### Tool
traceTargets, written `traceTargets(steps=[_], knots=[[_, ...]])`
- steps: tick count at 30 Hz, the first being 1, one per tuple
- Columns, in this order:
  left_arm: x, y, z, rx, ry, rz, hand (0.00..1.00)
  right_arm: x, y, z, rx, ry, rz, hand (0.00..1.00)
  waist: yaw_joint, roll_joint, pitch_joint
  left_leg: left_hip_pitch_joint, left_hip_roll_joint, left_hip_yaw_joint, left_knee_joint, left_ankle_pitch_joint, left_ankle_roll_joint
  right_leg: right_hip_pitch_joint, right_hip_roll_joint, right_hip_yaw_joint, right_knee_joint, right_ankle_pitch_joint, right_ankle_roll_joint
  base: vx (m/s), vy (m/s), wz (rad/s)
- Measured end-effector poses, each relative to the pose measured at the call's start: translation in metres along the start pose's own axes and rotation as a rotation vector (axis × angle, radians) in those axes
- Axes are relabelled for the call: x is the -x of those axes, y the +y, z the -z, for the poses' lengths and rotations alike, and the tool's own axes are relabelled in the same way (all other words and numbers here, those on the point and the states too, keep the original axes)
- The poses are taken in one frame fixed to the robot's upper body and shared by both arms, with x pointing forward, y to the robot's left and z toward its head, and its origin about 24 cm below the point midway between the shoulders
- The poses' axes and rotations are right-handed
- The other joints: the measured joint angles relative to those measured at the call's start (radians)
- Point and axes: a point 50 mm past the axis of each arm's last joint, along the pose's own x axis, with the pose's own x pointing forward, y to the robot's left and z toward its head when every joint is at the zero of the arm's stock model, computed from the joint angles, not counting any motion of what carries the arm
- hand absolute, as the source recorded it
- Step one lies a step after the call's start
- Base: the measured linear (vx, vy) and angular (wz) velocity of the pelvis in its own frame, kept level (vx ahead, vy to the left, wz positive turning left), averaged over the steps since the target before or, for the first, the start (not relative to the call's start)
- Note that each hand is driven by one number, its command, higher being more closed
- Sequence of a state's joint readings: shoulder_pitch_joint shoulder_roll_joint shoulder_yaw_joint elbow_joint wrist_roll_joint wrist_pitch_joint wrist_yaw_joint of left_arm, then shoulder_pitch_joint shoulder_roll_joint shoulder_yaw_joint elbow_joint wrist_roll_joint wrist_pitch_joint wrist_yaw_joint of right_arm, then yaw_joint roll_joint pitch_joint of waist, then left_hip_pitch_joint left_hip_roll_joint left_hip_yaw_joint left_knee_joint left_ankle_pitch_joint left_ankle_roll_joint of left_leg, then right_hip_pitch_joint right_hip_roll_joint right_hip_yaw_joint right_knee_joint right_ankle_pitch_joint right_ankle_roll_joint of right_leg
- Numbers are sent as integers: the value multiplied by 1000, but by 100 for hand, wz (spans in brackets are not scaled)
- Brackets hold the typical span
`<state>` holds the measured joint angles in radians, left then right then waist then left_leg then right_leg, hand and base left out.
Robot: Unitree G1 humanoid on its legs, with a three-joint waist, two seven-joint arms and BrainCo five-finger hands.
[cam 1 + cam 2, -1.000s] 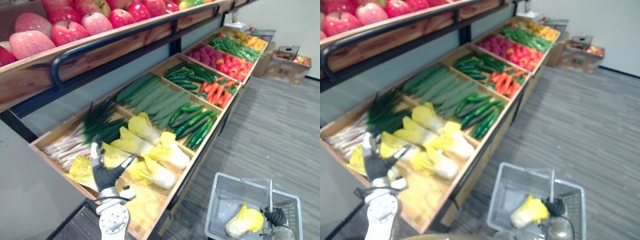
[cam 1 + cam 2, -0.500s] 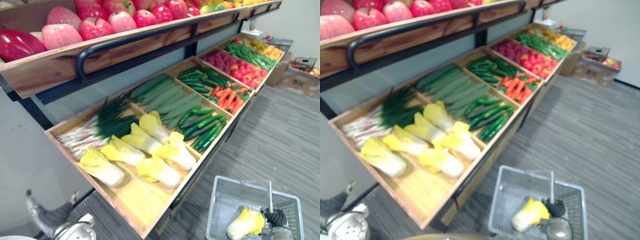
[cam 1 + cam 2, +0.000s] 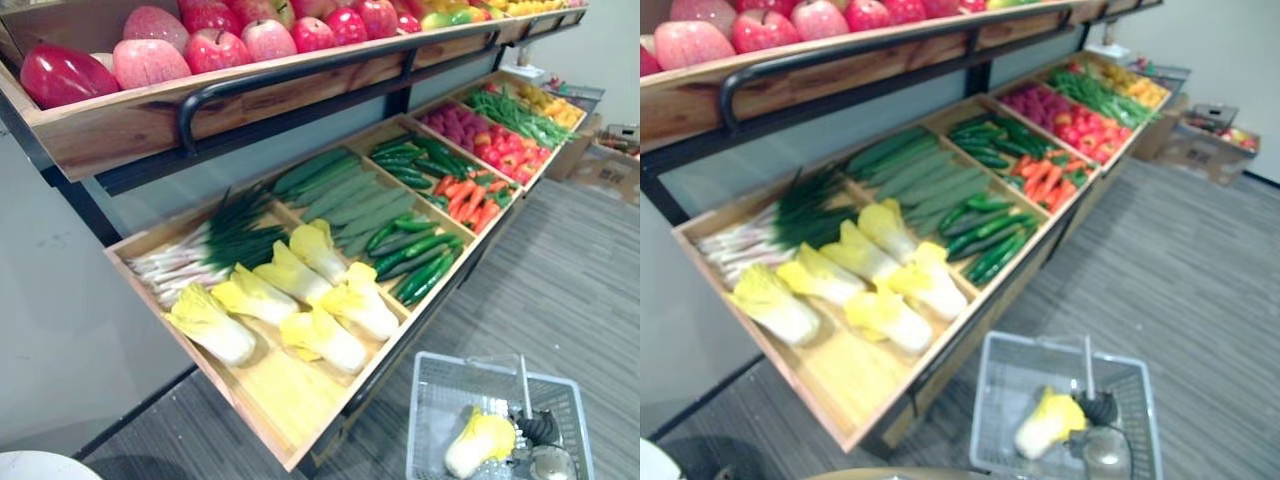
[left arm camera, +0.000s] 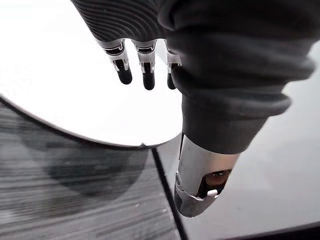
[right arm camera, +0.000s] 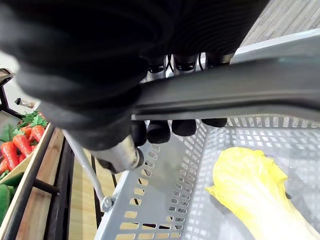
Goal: Pick vegetable in the basket
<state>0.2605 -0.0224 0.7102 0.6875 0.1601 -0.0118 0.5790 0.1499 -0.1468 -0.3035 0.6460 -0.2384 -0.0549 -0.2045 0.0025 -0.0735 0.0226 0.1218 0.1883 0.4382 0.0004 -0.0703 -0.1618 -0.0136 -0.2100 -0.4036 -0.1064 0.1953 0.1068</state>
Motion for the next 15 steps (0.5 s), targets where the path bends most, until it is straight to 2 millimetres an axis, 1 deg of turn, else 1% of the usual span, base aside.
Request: traceTargets(steps=[1, 3, 5, 7, 11, 13, 15], knots=[[0, -3, 9, -45, 27, 41, 0, 0, 0, 0, 0, 0, 0, 100, 0, 3, 2, 6, 0, 9, -1, -2, -1, 0, 1, 5, 0, 0, 0, -18, -26, -16], [1, -7, 16, -88, 51, 103, 0, 0, 0, 1, 0, 3, 3, 100, -2, 5, 6, 10, 0, 15, 0, -3, -2, -1, 1, 11, 0, 0, 0, -18, -27, -12], [6, -18, 21, -135, 56, 202, 0, 0, 0, 1, 1, 4, 2, 100, -3, 6, 23, 20, -1, 21, 0, -3, -3, 2, 2, 19, 0, 0, 0, -25, -33, -9], [12, -27, 25, -176, 54, 280, 0, 0, 0, 1, 1, 4, 3, 100, -4, 9, 26, 21, -1, 21, 0, -4, -4, 4, 2, 19, 0, -1, 0, -13, -16, -3], [23, -43, 23, -230, 12, 406, 0, -1, -1, -1, 2, 0, 5, 100, -7, 22, 45, 22, 9, 6, 11, -4, -4, 22, 5, 4, 0, -1, -1, -13, -30, 10], [27, -51, 19, -237, -16, 451, 0, -2, 0, -3, 0, -5, 7, 100, -21, 31, 68, -2, 17, -32, 39, -5, -3, 37, 6, -29, 0, -4, -5, -30, -52, 42], [29, -57, 13, -223, -29, 467, 0, -4, 0, -8, -4, -18, 7, 100, -24, 43, 90, -38, 33, -61, 80, -13, -5, 36, 12, -54, 0, -10, -13, -51, -62, 38]])
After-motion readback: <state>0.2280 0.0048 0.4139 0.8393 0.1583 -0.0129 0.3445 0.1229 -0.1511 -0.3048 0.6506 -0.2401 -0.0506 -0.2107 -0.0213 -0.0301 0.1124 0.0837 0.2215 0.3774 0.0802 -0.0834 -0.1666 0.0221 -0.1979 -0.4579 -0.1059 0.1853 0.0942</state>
